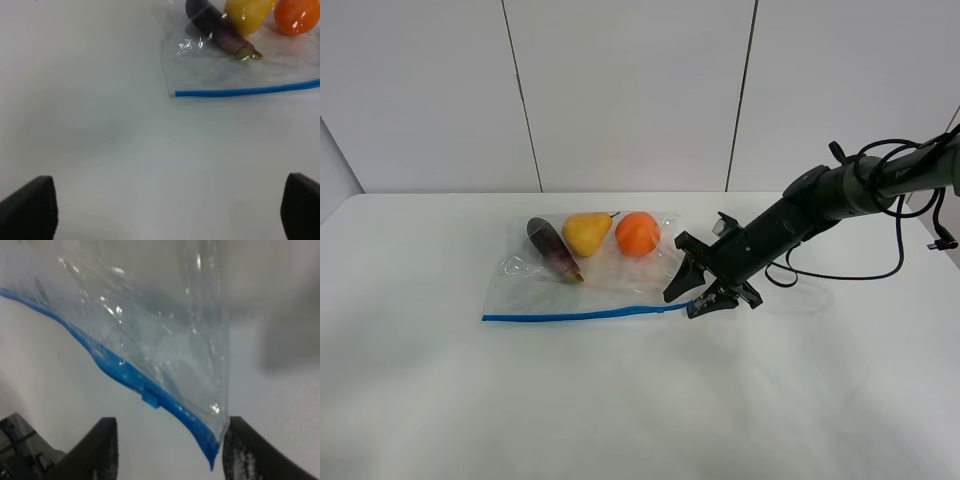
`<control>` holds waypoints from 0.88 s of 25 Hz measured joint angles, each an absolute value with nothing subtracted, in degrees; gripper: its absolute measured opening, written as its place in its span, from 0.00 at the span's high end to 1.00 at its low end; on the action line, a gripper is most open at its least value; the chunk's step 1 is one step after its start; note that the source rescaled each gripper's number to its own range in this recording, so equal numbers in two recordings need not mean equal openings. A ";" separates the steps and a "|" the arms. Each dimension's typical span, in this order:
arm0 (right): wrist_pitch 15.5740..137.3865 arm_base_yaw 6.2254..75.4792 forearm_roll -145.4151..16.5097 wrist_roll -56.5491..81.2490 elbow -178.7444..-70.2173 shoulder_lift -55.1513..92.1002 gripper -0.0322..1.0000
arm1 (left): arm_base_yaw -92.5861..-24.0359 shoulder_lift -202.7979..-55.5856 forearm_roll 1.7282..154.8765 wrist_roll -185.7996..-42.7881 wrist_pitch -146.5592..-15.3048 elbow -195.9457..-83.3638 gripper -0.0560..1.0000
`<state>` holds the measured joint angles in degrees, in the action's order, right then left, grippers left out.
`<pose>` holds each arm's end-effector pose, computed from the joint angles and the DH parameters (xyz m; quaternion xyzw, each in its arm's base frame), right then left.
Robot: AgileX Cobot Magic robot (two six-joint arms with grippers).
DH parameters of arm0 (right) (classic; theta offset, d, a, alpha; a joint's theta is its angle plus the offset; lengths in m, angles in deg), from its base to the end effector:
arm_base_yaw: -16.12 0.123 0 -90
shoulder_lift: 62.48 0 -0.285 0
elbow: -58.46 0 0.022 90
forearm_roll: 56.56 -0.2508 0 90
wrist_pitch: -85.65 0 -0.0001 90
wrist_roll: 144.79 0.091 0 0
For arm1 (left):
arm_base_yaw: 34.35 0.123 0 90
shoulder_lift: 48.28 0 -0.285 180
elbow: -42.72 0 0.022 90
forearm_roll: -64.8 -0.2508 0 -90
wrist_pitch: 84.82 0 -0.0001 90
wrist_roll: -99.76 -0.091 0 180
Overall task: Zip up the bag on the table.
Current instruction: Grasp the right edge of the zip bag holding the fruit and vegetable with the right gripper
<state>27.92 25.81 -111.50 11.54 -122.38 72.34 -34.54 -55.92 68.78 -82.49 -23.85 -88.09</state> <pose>0.3845 0.1296 0.1013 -0.0195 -0.9272 -0.3712 0.0457 -0.0042 -0.0055 0.2742 0.0195 0.8555 -0.0254 0.5168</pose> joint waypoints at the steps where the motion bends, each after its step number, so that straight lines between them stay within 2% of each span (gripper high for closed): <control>1: 27.92 25.95 -111.50 11.54 -122.38 72.34 0.48 | -34.54 -55.92 68.78 -82.49 -23.85 -88.09 0.00; 4: 27.97 26.13 -111.57 11.54 -122.42 72.34 0.57 | -34.54 -55.92 68.78 -82.49 -23.85 -88.09 0.00; 7: 28.41 26.13 -111.70 11.54 -122.42 72.34 0.72 | -34.54 -55.92 68.78 -82.49 -23.85 -88.09 0.00; 9: 28.74 26.13 -111.72 11.54 -122.42 72.34 0.77 | -34.54 -55.92 68.78 -82.49 -23.85 -88.09 0.00; 16: 29.93 26.13 -111.72 11.54 -122.42 72.34 0.79 | -34.54 -55.92 68.78 -82.49 -23.85 -88.09 0.00; 22: 30.17 26.13 -111.72 11.54 -122.42 72.34 0.86 | -34.54 -55.92 68.78 -82.49 -23.85 -88.09 0.00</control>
<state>30.17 26.13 -111.72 11.54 -122.42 72.34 -34.54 -55.92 68.78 -82.49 -23.85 -88.09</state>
